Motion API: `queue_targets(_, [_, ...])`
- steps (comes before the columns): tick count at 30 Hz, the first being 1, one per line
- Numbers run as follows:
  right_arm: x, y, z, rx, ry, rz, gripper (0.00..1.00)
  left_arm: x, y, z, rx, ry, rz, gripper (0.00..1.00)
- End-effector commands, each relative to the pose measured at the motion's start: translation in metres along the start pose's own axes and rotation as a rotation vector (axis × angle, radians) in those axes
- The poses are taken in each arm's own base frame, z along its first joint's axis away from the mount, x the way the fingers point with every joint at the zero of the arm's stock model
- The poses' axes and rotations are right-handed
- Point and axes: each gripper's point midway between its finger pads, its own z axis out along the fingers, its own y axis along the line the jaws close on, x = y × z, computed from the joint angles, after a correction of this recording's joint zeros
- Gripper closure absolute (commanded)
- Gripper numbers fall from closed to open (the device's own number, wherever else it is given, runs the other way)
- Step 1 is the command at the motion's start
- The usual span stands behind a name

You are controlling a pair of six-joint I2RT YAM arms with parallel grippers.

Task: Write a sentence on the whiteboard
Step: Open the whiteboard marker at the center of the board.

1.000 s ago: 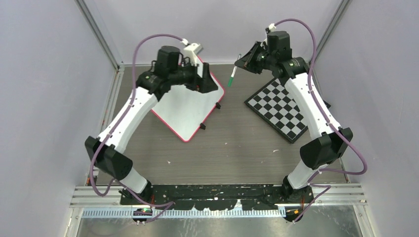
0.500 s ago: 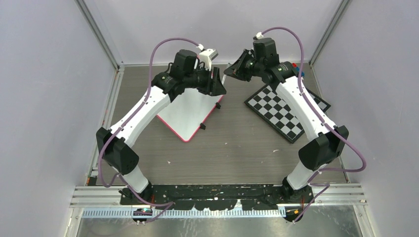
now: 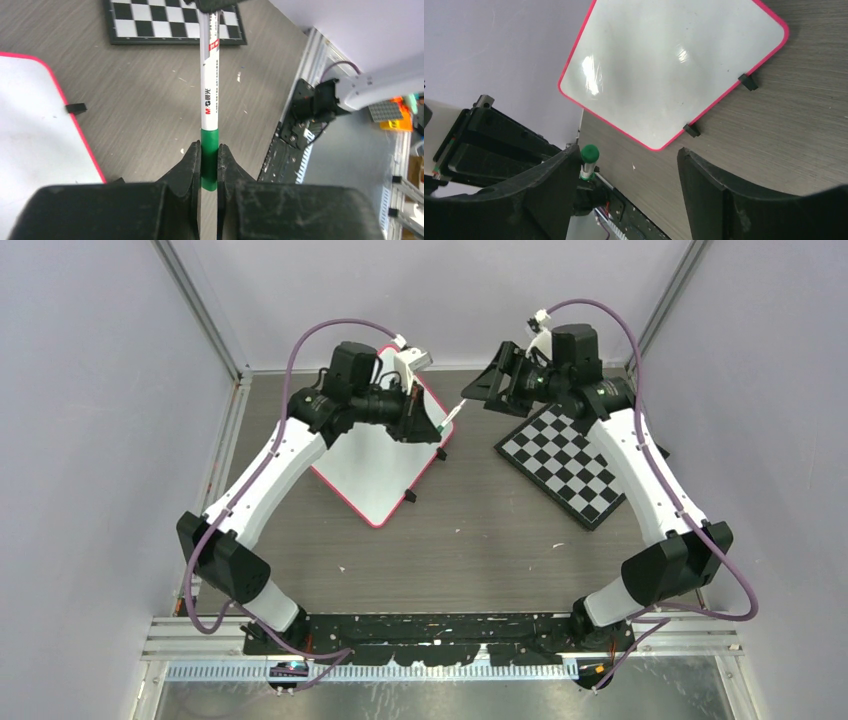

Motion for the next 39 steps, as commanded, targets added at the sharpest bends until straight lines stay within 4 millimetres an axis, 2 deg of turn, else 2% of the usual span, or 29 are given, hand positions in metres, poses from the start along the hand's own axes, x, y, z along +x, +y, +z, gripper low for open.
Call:
queue_targets(1, [0.025, 0.027, -0.038, -0.207, 0.127, -0.146, 0.24, 0.018, -0.043, -0.028, 0.193, 0.041, 0.128, 1.0])
queue_targets(3, [0.046, 0.043, -0.052, -0.345, 0.235, -0.208, 0.22, 0.026, -0.052, -0.031, 0.26, 0.063, 0.133, 1.0])
queue_targets(6, [0.067, 0.056, -0.066, -0.485, 0.357, -0.187, 0.2, 0.034, -0.062, -0.033, 0.336, 0.098, 0.104, 1.0])
queue_targets(11, [0.089, 0.06, -0.073, -0.524, 0.44, -0.179, 0.19, 0.04, -0.069, -0.032, 0.376, 0.139, 0.102, 1.0])
queue_targets(13, [0.096, 0.062, -0.075, -0.526, 0.462, -0.187, 0.24, 0.041, -0.073, -0.032, 0.397, 0.145, 0.103, 1.0])
queue_targets(15, [0.104, 0.061, -0.076, -0.523, 0.488, -0.198, 0.36, 0.043, -0.078, -0.033, 0.418, 0.159, 0.112, 1.0])
queue_targets(19, [0.118, 0.061, -0.08, -0.519, 0.548, -0.234, 0.5, 0.051, -0.083, -0.03, 0.45, 0.189, 0.103, 1.0])
queue_targets(25, [0.133, 0.062, -0.085, -0.507, 0.602, -0.279, 0.59, 0.053, -0.088, -0.031, 0.476, 0.197, 0.092, 1.0])
queue_targets(39, [0.148, 0.072, -0.09, -0.538, 0.661, -0.306, 0.62, 0.061, -0.107, -0.038, 0.554, 0.233, 0.115, 1.0])
